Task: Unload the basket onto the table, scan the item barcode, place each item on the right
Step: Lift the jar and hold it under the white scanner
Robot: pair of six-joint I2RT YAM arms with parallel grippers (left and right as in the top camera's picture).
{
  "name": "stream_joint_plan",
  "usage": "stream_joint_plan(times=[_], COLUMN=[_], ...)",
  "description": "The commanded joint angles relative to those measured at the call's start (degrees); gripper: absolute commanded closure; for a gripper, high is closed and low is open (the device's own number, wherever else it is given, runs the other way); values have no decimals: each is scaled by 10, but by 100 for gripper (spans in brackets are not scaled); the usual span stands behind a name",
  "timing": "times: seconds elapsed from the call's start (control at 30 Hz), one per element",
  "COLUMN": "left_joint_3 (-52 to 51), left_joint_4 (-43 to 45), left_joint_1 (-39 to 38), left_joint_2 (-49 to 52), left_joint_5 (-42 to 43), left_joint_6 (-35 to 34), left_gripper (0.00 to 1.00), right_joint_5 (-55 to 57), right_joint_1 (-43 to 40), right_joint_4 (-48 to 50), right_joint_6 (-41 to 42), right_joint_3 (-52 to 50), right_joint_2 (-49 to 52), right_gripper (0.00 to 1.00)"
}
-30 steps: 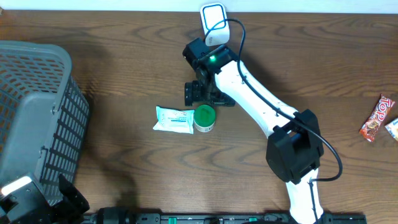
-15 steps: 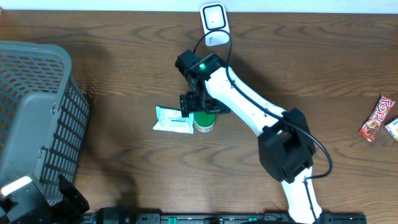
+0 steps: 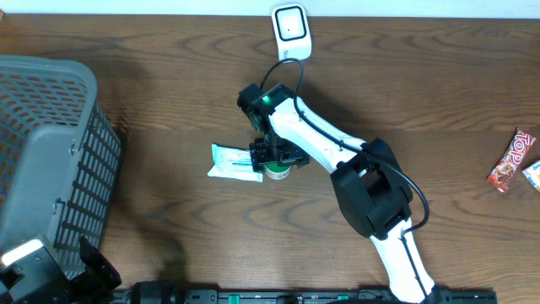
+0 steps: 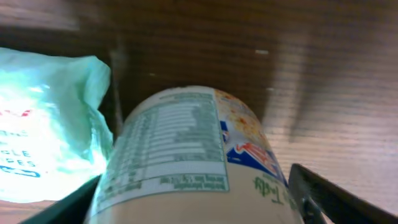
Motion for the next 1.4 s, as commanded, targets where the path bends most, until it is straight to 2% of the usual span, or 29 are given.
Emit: stream_joint_plan(times=[0.0,0.2,0.3,0.57,0.73,0.83,0.97,1.13,1.37], left_joint_3=[2,2,2,2,2,2,2,2,2], left_joint_4=[0,0,0,0,0,0,0,0,0], left_joint_1=[2,2,2,2,2,2,2,2,2], left_joint_2=[-4,-4,-4,-4,-4,-4,-4,-4,-4], left_joint_5=[-2,-2,-2,-2,-2,-2,-2,-2,-2], left_joint_6=[-1,-1,-1,-1,-1,-1,-1,-1,-1], left_gripper=[12,12,12,12,12,12,12,12,12], right_joint_5=[-1,-7,-18,-11,47,125,216,220,220], right_joint_1=[5,-8,-21,-58,-78,-84,-88,-100,-133], right_joint_4=[4,-31,-76,-169,-167,-132,-45,81,254], right_joint_6=[-4,-17,-38,-95,-123,-147,-187,-254,-264], right_joint_3=[-3,41,94,295,414,449,447,415,343], right_joint_2=[8,4,4,4,4,4,5,7,18], right_gripper=[24,34,46,48,48,49,49,47,49])
